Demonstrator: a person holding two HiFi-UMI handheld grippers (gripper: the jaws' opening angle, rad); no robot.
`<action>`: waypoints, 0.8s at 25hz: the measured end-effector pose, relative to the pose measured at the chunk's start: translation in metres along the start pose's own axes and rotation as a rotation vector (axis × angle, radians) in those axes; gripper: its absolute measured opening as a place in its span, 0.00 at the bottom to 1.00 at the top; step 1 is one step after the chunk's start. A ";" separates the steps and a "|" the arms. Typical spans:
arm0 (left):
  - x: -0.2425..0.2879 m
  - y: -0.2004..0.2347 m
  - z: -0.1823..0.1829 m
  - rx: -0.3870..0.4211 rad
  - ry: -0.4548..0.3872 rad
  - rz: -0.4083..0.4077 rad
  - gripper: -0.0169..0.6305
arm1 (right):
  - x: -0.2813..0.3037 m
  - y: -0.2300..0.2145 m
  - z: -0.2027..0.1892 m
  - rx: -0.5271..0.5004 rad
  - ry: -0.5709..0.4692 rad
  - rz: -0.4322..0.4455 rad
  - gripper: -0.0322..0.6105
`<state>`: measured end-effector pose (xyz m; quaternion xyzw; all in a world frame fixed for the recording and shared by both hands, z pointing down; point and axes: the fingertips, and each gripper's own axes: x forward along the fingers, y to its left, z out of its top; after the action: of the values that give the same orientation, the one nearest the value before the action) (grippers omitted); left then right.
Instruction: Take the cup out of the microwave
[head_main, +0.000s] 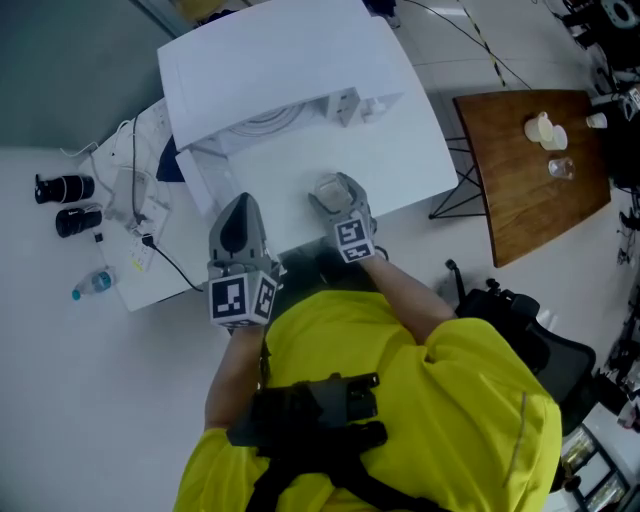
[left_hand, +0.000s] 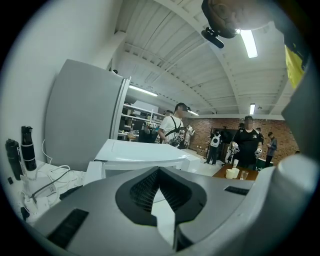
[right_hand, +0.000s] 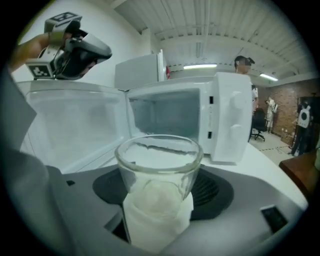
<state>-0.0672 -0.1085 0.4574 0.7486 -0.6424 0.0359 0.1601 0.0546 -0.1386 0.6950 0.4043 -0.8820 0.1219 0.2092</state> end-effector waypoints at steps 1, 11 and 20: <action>-0.001 0.000 0.001 -0.003 -0.005 0.000 0.03 | 0.009 0.015 -0.003 -0.008 0.000 0.027 0.59; -0.011 0.011 -0.001 -0.002 -0.011 0.032 0.03 | 0.053 0.061 -0.035 -0.006 0.037 0.087 0.60; -0.013 0.017 0.001 0.001 -0.015 0.023 0.03 | 0.057 0.064 -0.042 -0.018 0.072 0.063 0.76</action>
<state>-0.0860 -0.0982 0.4567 0.7416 -0.6520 0.0326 0.1545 -0.0159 -0.1193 0.7558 0.3699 -0.8871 0.1349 0.2407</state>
